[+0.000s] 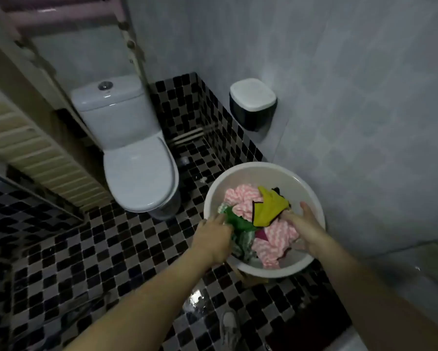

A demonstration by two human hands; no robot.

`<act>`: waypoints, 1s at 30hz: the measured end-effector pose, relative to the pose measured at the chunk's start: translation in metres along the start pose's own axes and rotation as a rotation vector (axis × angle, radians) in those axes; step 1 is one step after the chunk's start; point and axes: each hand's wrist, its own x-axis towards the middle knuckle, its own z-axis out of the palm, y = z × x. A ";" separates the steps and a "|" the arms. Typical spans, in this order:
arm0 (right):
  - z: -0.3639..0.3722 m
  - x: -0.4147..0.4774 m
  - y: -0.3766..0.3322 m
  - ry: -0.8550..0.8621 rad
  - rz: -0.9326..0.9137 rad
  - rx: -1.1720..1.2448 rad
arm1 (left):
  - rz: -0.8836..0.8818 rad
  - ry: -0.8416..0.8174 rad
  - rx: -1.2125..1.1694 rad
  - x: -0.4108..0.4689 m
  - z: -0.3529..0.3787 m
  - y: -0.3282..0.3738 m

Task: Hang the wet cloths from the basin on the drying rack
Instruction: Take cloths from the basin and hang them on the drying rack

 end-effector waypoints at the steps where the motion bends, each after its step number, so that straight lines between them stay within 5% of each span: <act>1: 0.003 0.002 -0.001 0.017 0.010 -0.060 | 0.003 -0.042 0.064 0.006 0.004 0.002; 7: 0.013 0.033 0.024 0.026 0.059 -0.233 | 0.023 -0.281 0.311 0.037 0.021 0.007; 10: 0.009 0.046 0.025 -0.021 -0.202 -0.738 | -0.043 -0.384 0.321 0.049 0.029 0.011; 16: -0.006 0.046 -0.004 0.040 -0.467 -1.329 | -0.162 -0.161 0.225 0.058 0.031 0.020; 20: -0.014 0.037 -0.019 0.162 -0.788 -1.004 | -0.171 0.048 -0.111 0.059 0.026 0.010; 23: -0.005 0.019 -0.032 0.157 -0.662 -0.418 | -0.203 0.082 -1.008 0.058 0.005 0.008; 25: -0.001 0.010 -0.039 0.184 -0.582 -0.281 | -0.195 0.083 -1.382 0.062 -0.004 0.004; 30: 0.005 0.006 -0.039 0.137 -0.528 -0.494 | -0.354 0.102 -1.357 0.075 -0.004 0.012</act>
